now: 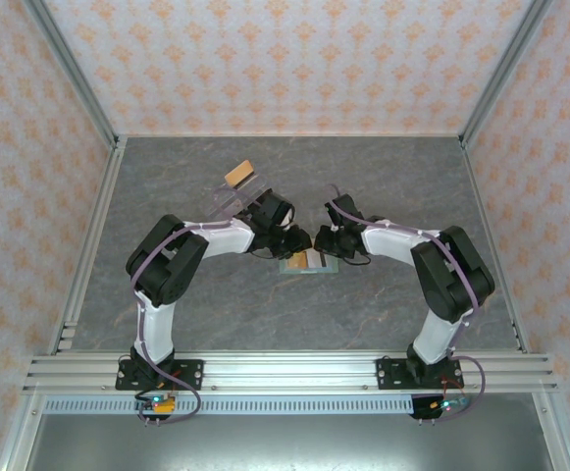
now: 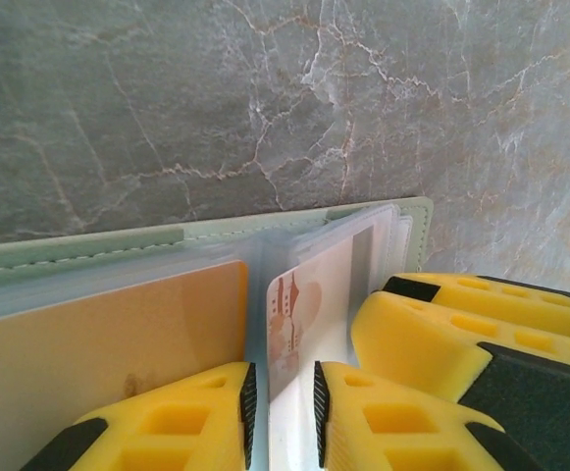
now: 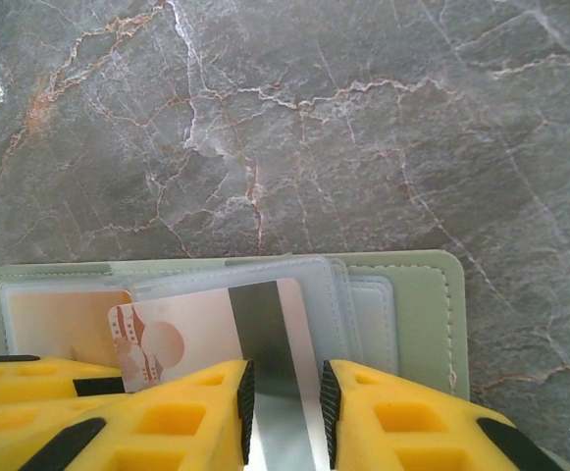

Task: Take the credit cards out of the card holder

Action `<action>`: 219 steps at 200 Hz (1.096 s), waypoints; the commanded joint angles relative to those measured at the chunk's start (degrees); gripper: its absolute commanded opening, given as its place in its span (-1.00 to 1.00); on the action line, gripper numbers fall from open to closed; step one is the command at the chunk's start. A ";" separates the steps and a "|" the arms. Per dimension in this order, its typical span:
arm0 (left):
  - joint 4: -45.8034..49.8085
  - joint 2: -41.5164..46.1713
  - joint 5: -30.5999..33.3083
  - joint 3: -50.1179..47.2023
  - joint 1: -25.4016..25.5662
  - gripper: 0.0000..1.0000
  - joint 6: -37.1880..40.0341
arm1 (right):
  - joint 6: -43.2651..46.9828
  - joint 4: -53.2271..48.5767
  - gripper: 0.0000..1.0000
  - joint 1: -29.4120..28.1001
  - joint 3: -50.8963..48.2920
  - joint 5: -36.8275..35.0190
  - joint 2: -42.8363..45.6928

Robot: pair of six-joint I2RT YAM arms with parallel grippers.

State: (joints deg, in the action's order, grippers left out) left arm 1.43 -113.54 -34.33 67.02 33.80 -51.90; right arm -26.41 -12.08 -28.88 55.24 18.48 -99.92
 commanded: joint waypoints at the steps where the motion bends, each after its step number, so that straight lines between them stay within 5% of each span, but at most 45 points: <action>1: -2.87 -0.35 -1.53 0.14 0.42 -0.52 -1.42 | -0.84 -3.54 -0.45 -0.30 0.23 -0.54 -1.64; 142: -1.47 6.94 -0.23 -4.33 -2.68 -1.00 1.67 | -1.13 -4.56 -0.47 -0.14 0.05 -3.80 -1.01; 189: 10.14 12.70 4.51 -3.83 -4.13 -1.00 10.31 | -0.05 -1.16 -0.44 -0.14 -1.68 -2.04 1.50; 219: 14.74 18.39 6.76 -4.17 -6.04 -1.00 15.64 | 1.71 1.33 -0.22 -0.04 -2.76 0.41 6.48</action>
State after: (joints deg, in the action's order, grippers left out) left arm 9.58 -100.68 -31.35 63.16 29.45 -43.18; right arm -26.39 -11.51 -28.93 53.89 18.04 -98.26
